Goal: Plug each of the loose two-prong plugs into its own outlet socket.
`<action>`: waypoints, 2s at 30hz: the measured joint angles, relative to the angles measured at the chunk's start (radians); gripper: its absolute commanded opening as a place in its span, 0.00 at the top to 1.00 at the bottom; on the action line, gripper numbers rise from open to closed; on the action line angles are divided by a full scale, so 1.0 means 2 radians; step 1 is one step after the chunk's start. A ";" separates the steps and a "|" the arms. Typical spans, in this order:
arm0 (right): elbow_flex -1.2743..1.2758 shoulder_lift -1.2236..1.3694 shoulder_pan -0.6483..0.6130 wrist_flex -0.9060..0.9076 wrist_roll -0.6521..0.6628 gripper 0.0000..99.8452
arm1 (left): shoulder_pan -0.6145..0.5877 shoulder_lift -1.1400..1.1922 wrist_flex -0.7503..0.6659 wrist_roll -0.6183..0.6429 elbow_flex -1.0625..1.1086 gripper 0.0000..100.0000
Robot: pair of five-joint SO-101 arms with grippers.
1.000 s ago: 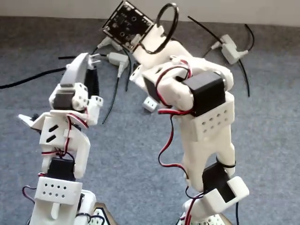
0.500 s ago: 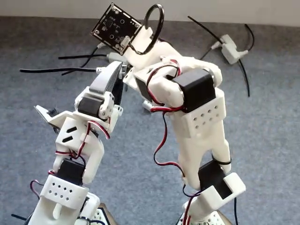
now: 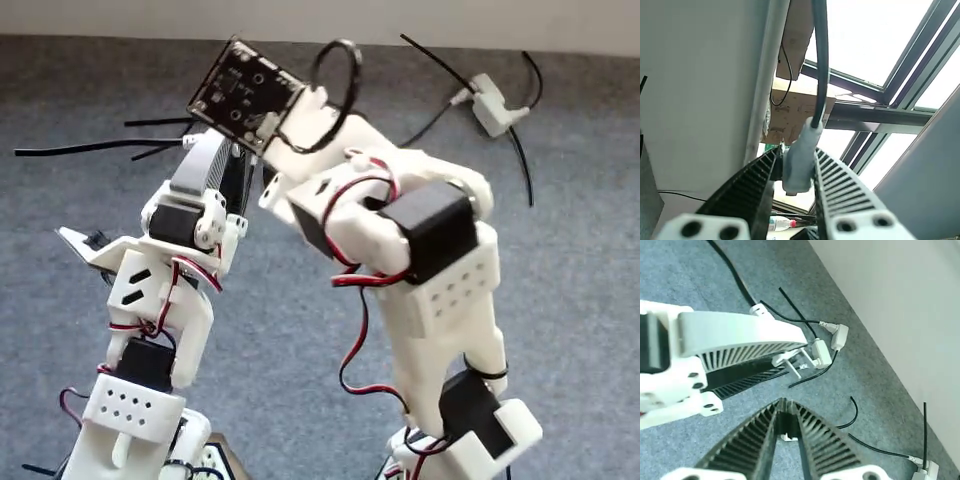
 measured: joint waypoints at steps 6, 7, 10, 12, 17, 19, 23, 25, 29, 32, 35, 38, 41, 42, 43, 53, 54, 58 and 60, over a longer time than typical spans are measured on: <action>0.000 0.033 -0.002 -0.004 0.000 0.99 | 0.000 0.000 -0.002 0.000 0.000 0.99; 0.002 0.038 -0.002 -0.005 0.000 0.99 | 0.000 0.000 -0.002 0.000 0.000 0.99; 0.002 0.041 0.005 -0.014 0.000 0.99 | 0.003 0.000 -0.002 0.000 0.001 0.99; 0.002 0.041 0.013 -0.021 0.000 0.99 | 0.014 0.000 -0.002 0.000 0.010 0.99; 0.003 0.042 0.027 -0.031 0.002 0.99 | 0.047 0.000 -0.006 0.000 0.021 0.99; 0.003 0.042 0.028 -0.031 0.002 0.99 | 0.058 0.000 -0.008 0.000 0.025 0.99; 0.003 0.041 0.031 -0.031 0.003 0.99 | 0.074 0.000 -0.008 -0.028 0.025 0.99; 0.003 0.041 0.032 -0.031 0.003 0.99 | 0.084 0.000 -0.009 -0.046 0.025 0.99; 0.007 0.041 0.039 -0.033 0.003 0.99 | 0.101 0.000 -0.011 -0.058 0.033 0.99; 0.008 0.043 0.061 -0.053 0.003 0.99 | 0.117 -0.002 -0.011 -0.061 0.038 0.99; 0.006 0.043 0.074 -0.075 0.001 0.99 | 0.154 -0.002 -0.008 -0.060 0.046 0.99; 0.006 0.043 0.078 -0.077 0.001 0.99 | 0.160 -0.003 -0.008 -0.060 0.048 0.99; 0.006 0.043 0.079 -0.077 0.001 0.99 | 0.160 -0.002 -0.008 -0.060 0.048 0.99; 0.006 0.043 0.081 -0.077 0.001 0.99 | 0.157 -0.003 -0.008 -0.060 0.048 0.99; 0.006 0.043 0.085 -0.077 0.001 0.99 | 0.150 -0.003 -0.008 -0.060 0.048 0.99; -0.042 0.043 0.167 -0.079 -0.005 0.99 | 0.074 -0.002 -0.008 -0.060 0.064 0.99; -0.050 0.043 0.175 -0.079 -0.009 0.99 | 0.071 -0.002 -0.008 -0.060 0.066 0.99; -0.068 0.043 0.180 -0.077 -0.021 0.99 | 0.069 -0.002 -0.008 -0.060 0.066 0.99; -0.069 0.043 0.180 -0.077 -0.021 0.99 | 0.070 -0.002 -0.005 -0.060 0.065 0.99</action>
